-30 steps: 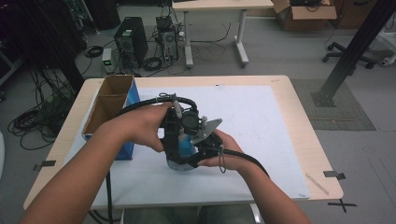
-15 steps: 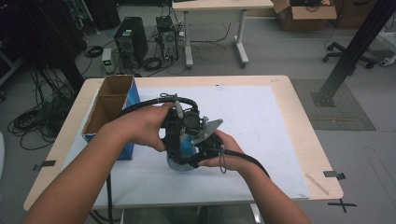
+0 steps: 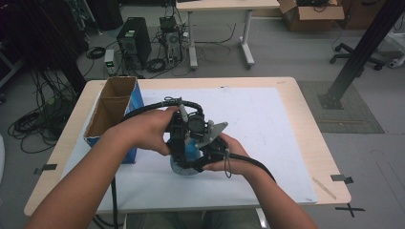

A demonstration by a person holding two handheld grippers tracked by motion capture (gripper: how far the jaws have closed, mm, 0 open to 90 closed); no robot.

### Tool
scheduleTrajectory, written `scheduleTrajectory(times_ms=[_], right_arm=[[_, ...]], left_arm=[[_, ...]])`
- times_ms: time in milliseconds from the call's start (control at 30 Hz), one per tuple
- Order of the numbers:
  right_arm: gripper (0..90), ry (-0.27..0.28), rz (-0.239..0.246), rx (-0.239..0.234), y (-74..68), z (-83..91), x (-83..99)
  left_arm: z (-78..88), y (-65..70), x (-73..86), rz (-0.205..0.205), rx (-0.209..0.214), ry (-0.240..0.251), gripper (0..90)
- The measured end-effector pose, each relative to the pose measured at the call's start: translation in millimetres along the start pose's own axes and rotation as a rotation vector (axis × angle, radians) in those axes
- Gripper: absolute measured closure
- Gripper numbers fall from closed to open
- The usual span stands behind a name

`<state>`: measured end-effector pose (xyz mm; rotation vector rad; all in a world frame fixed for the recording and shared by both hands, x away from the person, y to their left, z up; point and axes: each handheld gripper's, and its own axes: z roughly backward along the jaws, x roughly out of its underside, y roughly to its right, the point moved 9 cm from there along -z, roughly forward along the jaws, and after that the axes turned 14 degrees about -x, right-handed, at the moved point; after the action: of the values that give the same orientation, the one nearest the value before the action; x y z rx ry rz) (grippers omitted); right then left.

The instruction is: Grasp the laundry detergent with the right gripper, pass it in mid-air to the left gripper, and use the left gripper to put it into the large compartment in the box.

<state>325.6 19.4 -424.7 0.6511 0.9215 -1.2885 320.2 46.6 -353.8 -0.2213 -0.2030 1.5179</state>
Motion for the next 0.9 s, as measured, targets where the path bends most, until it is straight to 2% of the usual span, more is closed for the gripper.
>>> scheduleTrajectory(times_ms=[533, 667, 900], right_arm=[[45.2, 0.001, 0.000, 0.000, -0.5, -1.2, -0.7], [45.2, 0.002, 0.001, 0.000, -1.0, -1.0, -0.9], [45.2, 0.008, 0.004, 0.010, -0.8, 0.6, -0.6]], left_arm=[[-4.0, 1.0, 1.5, -0.001, 0.001, -0.005, 32.1], [-3.6, 0.5, 1.9, 0.000, 0.003, -0.003, 37.4], [-3.3, 0.6, 0.9, -0.009, -0.011, -0.010, 38.4]])
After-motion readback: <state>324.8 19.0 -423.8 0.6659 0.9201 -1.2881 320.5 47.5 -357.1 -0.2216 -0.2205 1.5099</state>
